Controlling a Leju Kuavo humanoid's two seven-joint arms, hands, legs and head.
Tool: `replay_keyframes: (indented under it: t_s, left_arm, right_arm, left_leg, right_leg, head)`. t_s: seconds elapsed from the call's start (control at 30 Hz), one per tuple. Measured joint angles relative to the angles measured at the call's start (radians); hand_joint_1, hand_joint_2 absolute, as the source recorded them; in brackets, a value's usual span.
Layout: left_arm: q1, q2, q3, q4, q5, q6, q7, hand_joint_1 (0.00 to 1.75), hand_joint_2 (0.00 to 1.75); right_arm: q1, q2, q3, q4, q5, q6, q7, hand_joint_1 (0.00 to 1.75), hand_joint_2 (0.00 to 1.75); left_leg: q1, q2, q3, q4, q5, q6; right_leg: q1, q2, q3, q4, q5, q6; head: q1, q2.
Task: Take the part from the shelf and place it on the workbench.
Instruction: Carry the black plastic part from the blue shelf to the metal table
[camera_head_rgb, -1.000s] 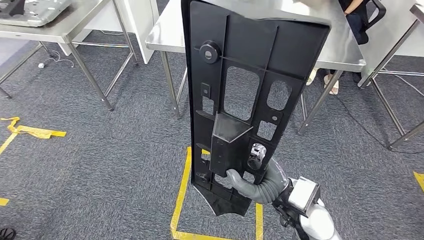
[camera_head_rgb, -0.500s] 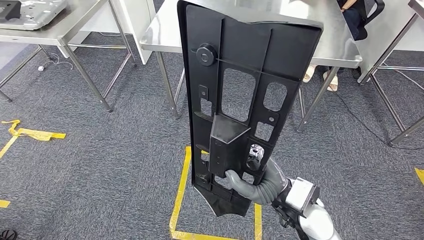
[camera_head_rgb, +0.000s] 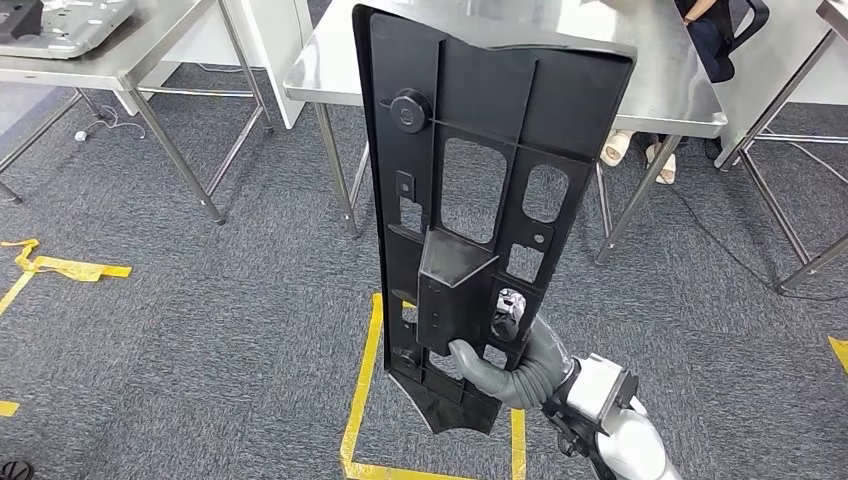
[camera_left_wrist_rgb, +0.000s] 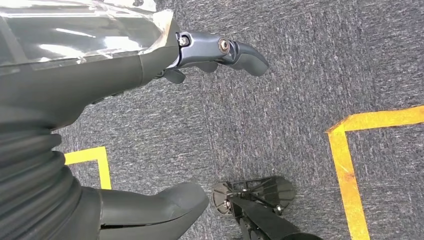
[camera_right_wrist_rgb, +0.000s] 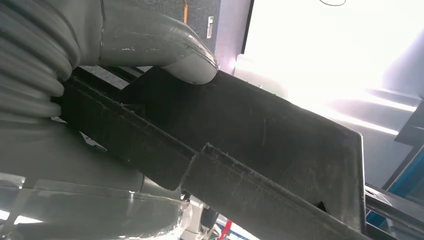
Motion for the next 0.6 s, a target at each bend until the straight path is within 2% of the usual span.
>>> replay_keyframes:
  t_s: [0.1,0.13,0.17,0.23,0.27,0.3,0.33,0.37,0.4,0.43,0.47,0.5,0.57,0.6]
  left_arm:
    - [0.0,0.001,0.0,0.0,-0.004,-0.002,-0.004,0.0,1.75]
    - [0.001,0.001,0.0,0.0,-0.005,-0.002,-0.005,0.0,1.75]
    - [0.001,0.0,0.0,-0.001,-0.005,-0.003,-0.005,0.0,1.75]
    - [0.002,0.0,0.0,0.0,-0.006,-0.004,-0.006,0.0,1.75]
    - [0.002,-0.001,0.0,0.0,-0.005,-0.003,-0.006,0.0,1.75]
    - [0.003,-0.001,0.0,0.0,-0.005,-0.003,-0.006,0.0,1.75]
    - [0.005,-0.002,0.0,0.0,-0.005,-0.003,-0.006,0.0,1.75]
    - [0.006,-0.003,0.0,0.0,-0.005,-0.003,-0.006,0.0,1.75]
    - [0.007,-0.004,0.0,0.0,-0.005,-0.003,-0.006,0.0,1.75]
    - [0.007,-0.004,0.0,0.0,-0.005,-0.002,-0.005,0.0,1.75]
    - [0.006,-0.003,0.0,0.0,-0.005,0.0,-0.005,0.0,1.75]
    - [0.006,-0.002,0.0,0.0,-0.005,0.001,-0.004,0.0,1.75]
    - [0.005,-0.002,0.0,0.0,-0.004,0.003,-0.003,0.0,1.75]
    - [0.005,-0.002,0.0,0.0,-0.004,0.003,-0.003,0.0,1.75]
  right_arm:
    - [0.0,0.0,0.0,0.0,0.003,-0.002,0.002,1.75,1.75]
    - [0.0,-0.001,0.0,-0.001,0.003,-0.004,0.002,1.75,1.75]
    - [0.001,-0.001,-0.001,-0.001,0.004,-0.007,0.003,1.75,1.75]
    - [0.005,-0.002,-0.001,-0.001,0.004,-0.017,0.006,1.75,1.75]
    - [0.011,-0.002,-0.002,-0.001,0.004,-0.02,0.007,1.75,1.75]
    - [0.017,-0.003,-0.002,-0.001,0.004,-0.022,0.009,1.75,1.75]
    - [0.022,-0.004,-0.002,-0.001,0.004,-0.022,0.01,1.75,1.75]
    - [0.026,-0.004,-0.002,-0.001,0.005,-0.023,0.011,1.75,1.75]
    - [0.028,-0.004,-0.002,-0.001,0.005,-0.023,0.011,1.75,1.75]
    - [0.029,-0.004,-0.003,-0.001,0.005,-0.023,0.011,1.75,1.75]
    - [0.03,-0.004,-0.004,-0.001,0.005,-0.023,0.012,1.75,1.75]
    - [0.032,-0.004,-0.005,-0.001,0.005,-0.023,0.012,1.75,1.75]
    - [0.035,-0.003,-0.007,-0.001,0.005,-0.023,0.014,1.75,1.75]
    - [0.037,-0.003,-0.008,-0.002,0.006,-0.023,0.015,1.75,1.75]
  left_leg:
    - [0.002,0.001,0.011,-0.015,0.001,0.013]
    - [0.005,0.002,0.02,-0.027,0.004,0.02]
    - [0.009,0.003,0.03,-0.037,0.007,0.025]
    - [0.011,0.005,0.038,-0.043,0.003,0.031]
    - [0.011,0.005,0.041,-0.043,-0.001,0.03]
    - [0.012,0.005,0.044,-0.042,-0.006,0.028]
    - [0.013,0.004,0.05,-0.041,-0.011,0.024]
    - [0.015,0.003,0.057,-0.039,-0.017,0.019]
    - [0.017,0.001,0.064,-0.035,-0.026,0.012]
    - [0.017,0.0,0.069,-0.03,-0.037,0.004]
    - [0.017,-0.001,0.072,-0.025,-0.049,-0.005]
    - [0.016,-0.002,0.074,-0.021,-0.058,-0.011]
    - [0.018,-0.003,0.079,-0.022,-0.071,-0.021]
    - [0.02,0.002,0.081,-0.021,-0.074,-0.024]
  right_leg:
    - [0.002,-0.001,0.004,-0.003,-0.002,0.008]
    - [0.004,-0.001,-0.002,0.011,-0.009,0.008]
    - [0.006,-0.002,-0.019,0.046,-0.024,0.006]
    - [0.005,-0.003,-0.085,0.167,-0.07,0.001]
    - [0.004,-0.003,-0.121,0.229,-0.088,0.002]
    - [0.002,-0.003,-0.144,0.263,-0.094,0.007]
    - [-0.001,-0.003,-0.147,0.261,-0.083,0.017]
    - [-0.005,-0.003,-0.13,0.218,-0.057,0.03]
    - [-0.01,-0.003,-0.096,0.147,-0.023,0.044]
    - [-0.012,-0.001,-0.064,0.082,0.0,0.052]
    - [-0.013,0.0,-0.037,0.033,0.013,0.049]
    - [-0.012,0.002,-0.022,0.009,0.014,0.04]
    - [-0.007,0.004,-0.012,0.006,0.0,0.012]
    - [-0.007,0.004,-0.006,0.007,-0.006,0.003]
  head:
    - [0.0,0.0]
    - [0.001,0.0]
    - [0.002,0.0]
    - [0.003,0.0]
    - [0.003,0.0]
    - [0.003,0.0]
    - [0.003,0.0]
    - [0.003,0.0]
    - [0.003,0.0]
    - [0.004,0.0]
    - [0.005,0.0]
    - [0.005,0.0]
    - [0.003,0.0]
    - [0.001,0.0]
